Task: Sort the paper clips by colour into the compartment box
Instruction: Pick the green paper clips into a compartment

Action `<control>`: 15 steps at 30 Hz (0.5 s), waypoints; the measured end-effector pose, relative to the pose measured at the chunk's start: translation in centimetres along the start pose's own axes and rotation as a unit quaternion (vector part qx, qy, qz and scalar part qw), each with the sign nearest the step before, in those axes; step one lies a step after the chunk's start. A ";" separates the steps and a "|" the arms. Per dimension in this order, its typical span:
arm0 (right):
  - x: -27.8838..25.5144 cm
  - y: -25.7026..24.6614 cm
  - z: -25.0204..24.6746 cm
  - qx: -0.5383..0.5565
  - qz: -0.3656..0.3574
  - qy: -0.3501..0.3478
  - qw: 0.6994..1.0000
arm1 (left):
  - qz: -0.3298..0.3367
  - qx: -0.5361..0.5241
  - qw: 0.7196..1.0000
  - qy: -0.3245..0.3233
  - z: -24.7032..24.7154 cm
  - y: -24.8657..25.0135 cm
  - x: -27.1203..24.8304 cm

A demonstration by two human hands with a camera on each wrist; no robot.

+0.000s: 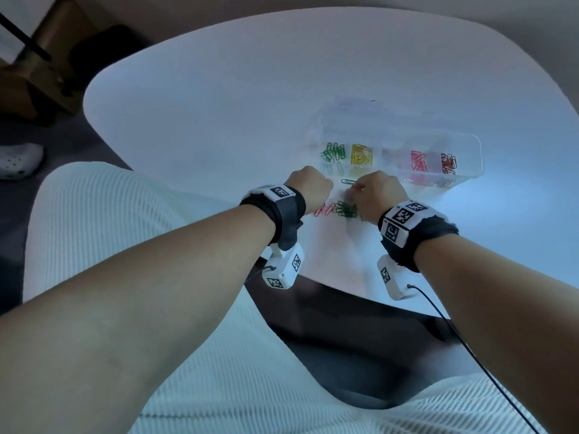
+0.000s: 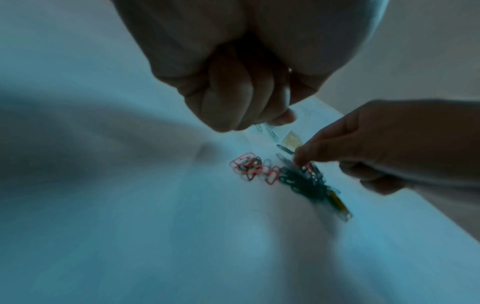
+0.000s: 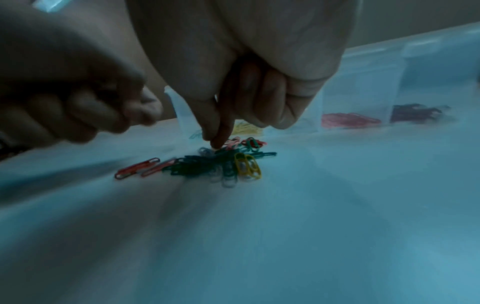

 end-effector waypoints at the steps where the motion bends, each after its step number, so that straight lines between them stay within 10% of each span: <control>1: 0.0 0.4 -0.3 0.016 0.001 0.017 1.000 | 0.020 0.020 1.000 -0.001 0.1 0.1 -0.2; 15: 0.6 -1.9 0.0 -0.098 -0.013 0.013 0.995 | 0.046 0.143 0.988 0.028 -1.4 -0.7 -0.5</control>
Point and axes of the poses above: each hand's wrist, its own x-axis towards the middle knuckle, its own z-axis out of the palm, y = z × x, the point moved 6 cm from there along x, towards the middle knuckle, and after that the axes turned 6 degrees about x, right-handed, at the moved point
